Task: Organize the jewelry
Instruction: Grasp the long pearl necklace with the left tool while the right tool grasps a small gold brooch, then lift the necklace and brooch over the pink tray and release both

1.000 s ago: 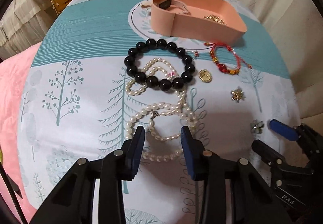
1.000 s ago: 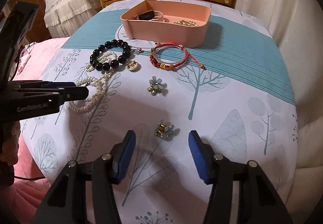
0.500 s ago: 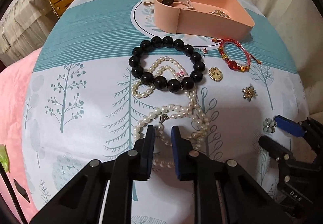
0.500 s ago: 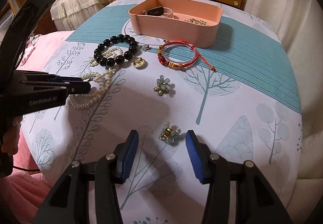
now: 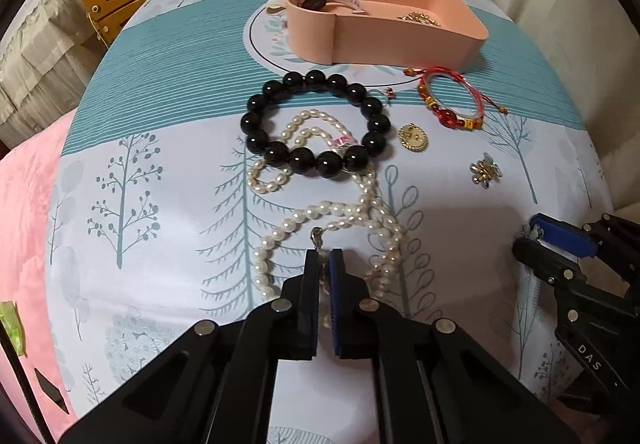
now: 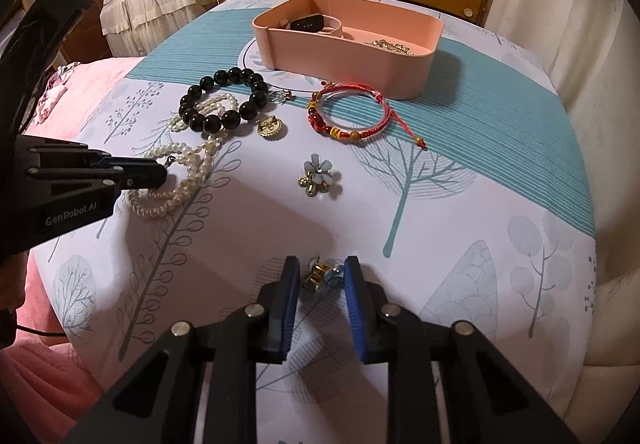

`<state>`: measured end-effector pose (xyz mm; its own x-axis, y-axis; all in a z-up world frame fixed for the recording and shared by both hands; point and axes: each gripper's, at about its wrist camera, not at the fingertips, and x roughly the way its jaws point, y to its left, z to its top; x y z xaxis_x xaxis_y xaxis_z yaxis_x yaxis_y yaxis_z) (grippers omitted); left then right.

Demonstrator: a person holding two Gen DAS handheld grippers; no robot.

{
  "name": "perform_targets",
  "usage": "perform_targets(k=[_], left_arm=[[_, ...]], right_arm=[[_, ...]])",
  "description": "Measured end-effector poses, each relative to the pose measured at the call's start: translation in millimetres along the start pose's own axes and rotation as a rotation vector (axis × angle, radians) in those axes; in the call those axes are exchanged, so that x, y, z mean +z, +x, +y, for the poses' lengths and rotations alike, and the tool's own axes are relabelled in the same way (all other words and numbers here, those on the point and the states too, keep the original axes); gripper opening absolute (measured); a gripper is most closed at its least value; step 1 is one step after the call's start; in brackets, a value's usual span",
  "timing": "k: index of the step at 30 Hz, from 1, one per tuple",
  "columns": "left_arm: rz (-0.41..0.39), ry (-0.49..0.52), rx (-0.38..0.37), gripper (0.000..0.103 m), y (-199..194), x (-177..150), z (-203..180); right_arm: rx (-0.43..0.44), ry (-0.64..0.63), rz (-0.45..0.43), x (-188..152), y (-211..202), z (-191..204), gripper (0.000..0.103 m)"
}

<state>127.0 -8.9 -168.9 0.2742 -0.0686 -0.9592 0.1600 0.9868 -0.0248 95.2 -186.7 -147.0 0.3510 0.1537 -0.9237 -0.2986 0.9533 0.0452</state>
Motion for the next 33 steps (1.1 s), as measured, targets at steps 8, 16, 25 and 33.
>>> perform_targets(k=[8,16,25,33], left_arm=[[-0.055,0.002,-0.059,0.002,-24.5,0.5,0.4],[-0.116,0.034,-0.114,0.002,-63.9,14.5,-3.9],[-0.215,0.094,-0.148,0.002,-119.5,33.8,-8.6],[-0.286,0.126,-0.155,0.002,-164.3,51.4,-10.6]], right_arm=[[0.009,0.018,-0.012,1.8,-2.1,-1.9,0.023],[0.009,0.003,-0.057,9.8,-11.0,1.9,0.023],[0.002,-0.015,-0.122,26.3,-27.2,7.9,0.023],[0.008,-0.023,-0.174,43.1,-43.5,13.7,0.023]])
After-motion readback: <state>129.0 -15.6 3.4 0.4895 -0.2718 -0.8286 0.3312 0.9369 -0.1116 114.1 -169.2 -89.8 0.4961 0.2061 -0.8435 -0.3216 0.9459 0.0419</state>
